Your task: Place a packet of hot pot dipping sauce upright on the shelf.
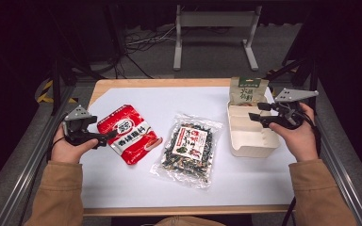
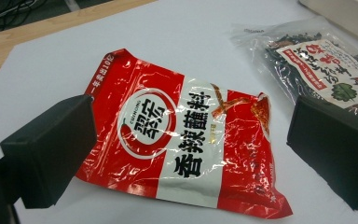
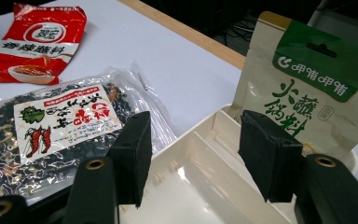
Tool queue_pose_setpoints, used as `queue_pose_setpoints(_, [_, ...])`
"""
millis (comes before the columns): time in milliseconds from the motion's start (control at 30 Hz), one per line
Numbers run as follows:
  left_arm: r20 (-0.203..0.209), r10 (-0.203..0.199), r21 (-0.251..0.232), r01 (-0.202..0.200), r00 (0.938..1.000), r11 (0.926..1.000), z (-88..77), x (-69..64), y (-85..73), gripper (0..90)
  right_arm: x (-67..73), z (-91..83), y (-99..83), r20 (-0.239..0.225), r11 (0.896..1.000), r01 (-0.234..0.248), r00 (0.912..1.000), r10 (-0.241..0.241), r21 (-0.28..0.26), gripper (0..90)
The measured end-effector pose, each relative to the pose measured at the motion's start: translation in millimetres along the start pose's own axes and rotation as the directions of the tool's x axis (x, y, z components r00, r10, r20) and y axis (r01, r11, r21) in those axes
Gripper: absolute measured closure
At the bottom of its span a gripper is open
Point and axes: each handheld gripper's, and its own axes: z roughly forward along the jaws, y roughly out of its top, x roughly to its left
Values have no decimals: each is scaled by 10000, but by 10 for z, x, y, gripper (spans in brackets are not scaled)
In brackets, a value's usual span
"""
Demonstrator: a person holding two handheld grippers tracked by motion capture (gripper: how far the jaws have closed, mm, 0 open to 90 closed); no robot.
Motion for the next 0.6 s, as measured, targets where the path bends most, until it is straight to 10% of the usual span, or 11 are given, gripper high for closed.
queue_pose_setpoints(267, [-65, -413, 464, 416, 9991, 9981, 4, 60, -41, 115, 278, 19, 6, 42, 9999, 109, 9999, -109, -95, 392])
queue_pose_setpoints(600, [-1201, -1043, -83, 1041, 9873, 9945, 73, 251, -137, 101, 453, 31, 5, -226, 9998, 167, 9996, -169, -80, 367])
